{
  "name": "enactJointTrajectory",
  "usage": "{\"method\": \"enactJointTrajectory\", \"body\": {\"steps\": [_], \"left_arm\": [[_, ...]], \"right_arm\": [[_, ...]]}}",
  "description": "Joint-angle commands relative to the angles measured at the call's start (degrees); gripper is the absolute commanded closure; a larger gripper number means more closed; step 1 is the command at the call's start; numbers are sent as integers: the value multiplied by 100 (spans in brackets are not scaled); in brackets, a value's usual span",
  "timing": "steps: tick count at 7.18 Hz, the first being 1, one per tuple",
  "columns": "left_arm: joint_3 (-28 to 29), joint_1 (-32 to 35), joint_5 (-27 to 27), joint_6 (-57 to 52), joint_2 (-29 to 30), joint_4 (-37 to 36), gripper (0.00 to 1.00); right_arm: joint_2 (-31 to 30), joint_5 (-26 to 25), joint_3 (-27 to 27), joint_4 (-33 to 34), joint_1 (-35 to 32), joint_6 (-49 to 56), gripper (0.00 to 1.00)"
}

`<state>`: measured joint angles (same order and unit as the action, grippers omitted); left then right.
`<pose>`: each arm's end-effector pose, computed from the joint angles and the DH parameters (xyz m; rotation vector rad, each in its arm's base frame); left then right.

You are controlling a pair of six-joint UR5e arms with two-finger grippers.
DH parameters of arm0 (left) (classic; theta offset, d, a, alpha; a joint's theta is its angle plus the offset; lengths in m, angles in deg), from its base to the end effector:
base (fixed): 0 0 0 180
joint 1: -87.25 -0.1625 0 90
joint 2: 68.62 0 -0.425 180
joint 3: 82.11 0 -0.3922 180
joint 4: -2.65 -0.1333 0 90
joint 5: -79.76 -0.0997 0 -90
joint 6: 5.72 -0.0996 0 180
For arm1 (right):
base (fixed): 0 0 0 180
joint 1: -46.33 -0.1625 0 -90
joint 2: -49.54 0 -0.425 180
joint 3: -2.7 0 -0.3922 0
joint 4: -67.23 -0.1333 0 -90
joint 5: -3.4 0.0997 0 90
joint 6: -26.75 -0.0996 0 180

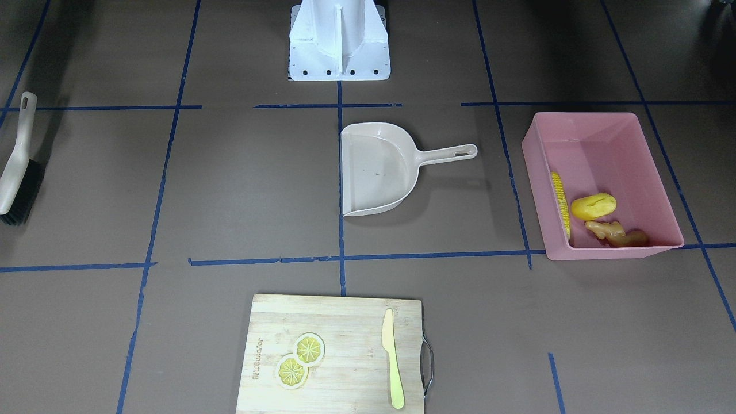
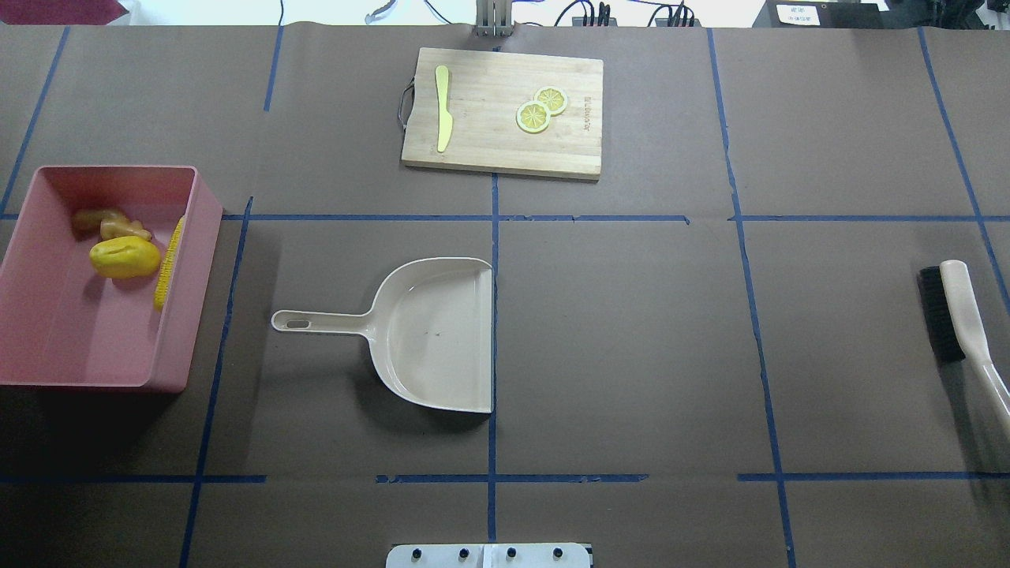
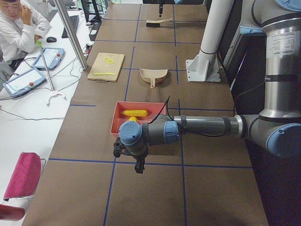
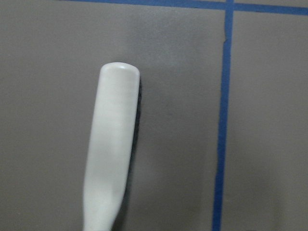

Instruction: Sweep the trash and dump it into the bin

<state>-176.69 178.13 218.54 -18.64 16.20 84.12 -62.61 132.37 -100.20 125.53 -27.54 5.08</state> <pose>-0.0652 -0.4409 0.6705 -0.0465 0.8618 0.1291 -0.0290 -0.3545 0.6527 0.1387 -0.7565 -0.0414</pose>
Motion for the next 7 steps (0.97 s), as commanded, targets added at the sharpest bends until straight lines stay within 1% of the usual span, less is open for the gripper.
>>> {"method": "enactJointTrajectory", "body": {"steps": [1, 2, 4, 5, 6, 7], "left_arm": [[10, 0, 0, 0, 0, 0, 0], [19, 0, -9, -9, 0, 0, 0], [28, 0, -9, 0, 0, 0, 0], [19, 0, -9, 0, 0, 0, 0], [19, 0, -17, 0, 0, 0, 0], [-25, 0, -17, -9, 0, 0, 0]], "right_arm": [[377, 382, -2, 1555, -1222, 1888, 0], [457, 671, -71, 2109, -1592, 2137, 0], [493, 665, -413, 2814, -1605, 2140, 0], [484, 604, -545, 2948, -1578, 2149, 0], [493, 412, -555, 2967, -1543, 2140, 0], [519, -25, -547, 2915, -1525, 2088, 0]]}}
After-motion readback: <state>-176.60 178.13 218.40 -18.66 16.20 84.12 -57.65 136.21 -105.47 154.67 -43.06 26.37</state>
